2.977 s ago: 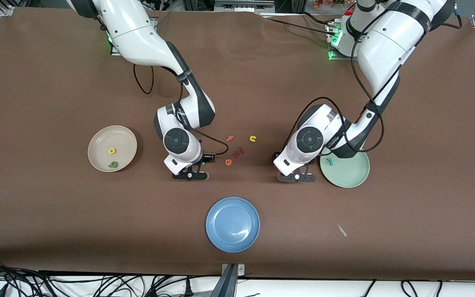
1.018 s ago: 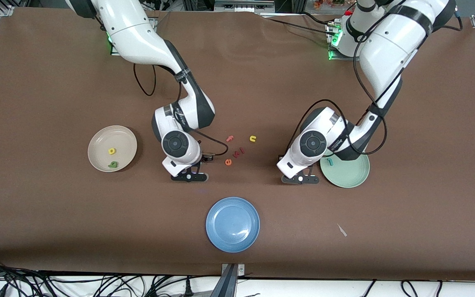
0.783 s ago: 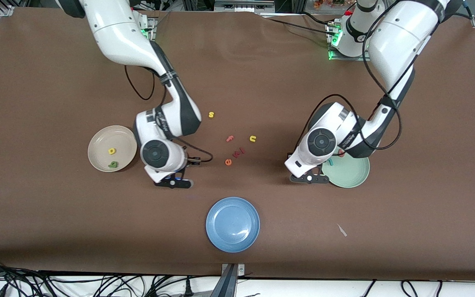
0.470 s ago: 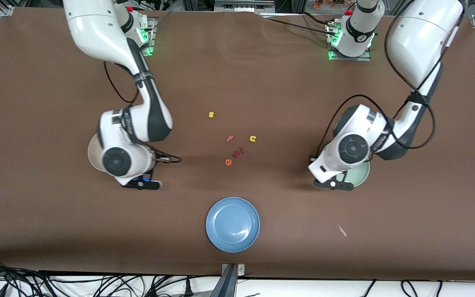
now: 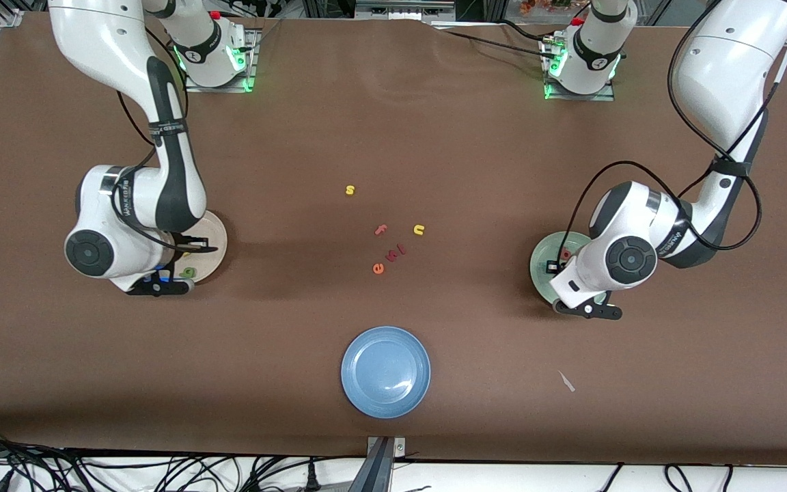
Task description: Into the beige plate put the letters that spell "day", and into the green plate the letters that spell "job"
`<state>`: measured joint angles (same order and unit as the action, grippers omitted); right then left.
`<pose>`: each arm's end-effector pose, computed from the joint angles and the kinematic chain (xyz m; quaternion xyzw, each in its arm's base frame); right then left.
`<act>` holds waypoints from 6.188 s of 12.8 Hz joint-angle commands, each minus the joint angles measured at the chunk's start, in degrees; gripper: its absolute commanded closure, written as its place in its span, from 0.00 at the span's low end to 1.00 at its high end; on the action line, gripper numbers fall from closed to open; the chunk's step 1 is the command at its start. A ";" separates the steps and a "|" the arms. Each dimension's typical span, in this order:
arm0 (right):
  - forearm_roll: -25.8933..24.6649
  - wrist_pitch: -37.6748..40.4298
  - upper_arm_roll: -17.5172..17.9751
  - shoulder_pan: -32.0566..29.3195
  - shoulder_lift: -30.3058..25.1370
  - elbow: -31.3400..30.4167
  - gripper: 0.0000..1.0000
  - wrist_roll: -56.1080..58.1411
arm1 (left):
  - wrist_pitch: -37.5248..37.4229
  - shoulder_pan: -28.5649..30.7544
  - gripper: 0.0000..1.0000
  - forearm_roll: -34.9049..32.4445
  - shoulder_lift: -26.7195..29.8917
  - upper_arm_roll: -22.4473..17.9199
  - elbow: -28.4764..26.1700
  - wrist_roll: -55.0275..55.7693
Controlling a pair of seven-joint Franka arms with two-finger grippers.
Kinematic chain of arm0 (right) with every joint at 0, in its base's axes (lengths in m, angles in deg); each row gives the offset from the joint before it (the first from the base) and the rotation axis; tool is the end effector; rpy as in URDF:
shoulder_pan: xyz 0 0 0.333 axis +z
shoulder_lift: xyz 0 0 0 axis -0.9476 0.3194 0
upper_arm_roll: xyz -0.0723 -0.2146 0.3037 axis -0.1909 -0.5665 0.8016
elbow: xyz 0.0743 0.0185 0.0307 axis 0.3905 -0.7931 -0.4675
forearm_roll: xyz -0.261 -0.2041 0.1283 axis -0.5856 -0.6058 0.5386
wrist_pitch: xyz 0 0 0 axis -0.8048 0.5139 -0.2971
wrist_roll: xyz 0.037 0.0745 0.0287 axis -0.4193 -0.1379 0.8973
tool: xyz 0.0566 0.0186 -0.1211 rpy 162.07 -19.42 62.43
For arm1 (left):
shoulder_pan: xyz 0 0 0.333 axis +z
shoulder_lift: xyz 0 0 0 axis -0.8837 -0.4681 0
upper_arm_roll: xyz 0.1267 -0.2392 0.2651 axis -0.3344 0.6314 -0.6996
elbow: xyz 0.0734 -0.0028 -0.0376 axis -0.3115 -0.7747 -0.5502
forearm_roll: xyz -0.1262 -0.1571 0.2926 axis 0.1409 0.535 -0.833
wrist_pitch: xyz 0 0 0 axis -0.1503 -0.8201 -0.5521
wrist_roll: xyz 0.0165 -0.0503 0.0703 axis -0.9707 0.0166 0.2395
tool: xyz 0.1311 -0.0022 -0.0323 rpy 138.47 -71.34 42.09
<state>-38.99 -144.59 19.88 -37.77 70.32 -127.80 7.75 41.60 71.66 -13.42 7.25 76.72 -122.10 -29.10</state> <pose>0.6072 0.0877 0.3028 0.9852 0.0214 -0.1680 0.0274 0.6524 -0.1099 0.2883 -0.9902 0.0626 0.1063 0.0651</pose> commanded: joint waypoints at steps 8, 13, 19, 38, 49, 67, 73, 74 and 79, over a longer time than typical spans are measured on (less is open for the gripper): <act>0.20 8.23 0.01 1.38 -4.78 2.94 0.00 -2.01 | 3.53 3.35 0.94 -5.80 -4.09 0.18 -1.87 -1.22; -0.41 20.56 0.10 1.55 -4.78 13.15 0.00 -1.84 | 2.92 3.09 0.00 -4.74 -3.83 0.45 -1.00 -0.87; -3.90 22.88 11.18 -7.01 -9.07 16.77 0.00 -1.40 | 1.60 3.35 0.00 -4.65 3.97 2.20 -0.38 -0.87; -17.03 22.96 29.45 -29.21 -33.43 9.82 0.00 -5.27 | -18.35 -7.02 0.00 25.32 39.47 -15.72 -3.68 -12.38; -14.39 23.22 28.22 -30.00 -32.47 9.74 0.00 -5.35 | -17.21 -7.64 0.00 23.65 38.62 -21.70 -3.19 -20.73; -15.44 23.13 27.96 -30.53 -31.67 9.83 0.00 -5.53 | -17.47 -7.64 0.00 22.50 38.18 -22.32 -2.93 -20.64; -15.44 23.22 27.96 -30.44 -31.67 9.83 0.00 -5.62 | -17.21 -7.55 0.00 22.59 37.48 -22.32 -2.84 -20.55; -15.44 23.22 27.96 -30.44 -31.67 9.83 0.00 -5.97 | -17.12 -7.46 0.00 22.68 37.48 -22.32 -2.84 -20.55; -15.44 23.22 27.96 -30.44 -31.67 9.83 0.00 -5.88 | -17.12 -7.55 0.00 22.68 37.39 -22.32 -2.84 -20.29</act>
<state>-54.45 -122.47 47.55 -67.77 38.38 -119.12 2.29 25.11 63.86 8.03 45.11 54.49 -126.16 -49.00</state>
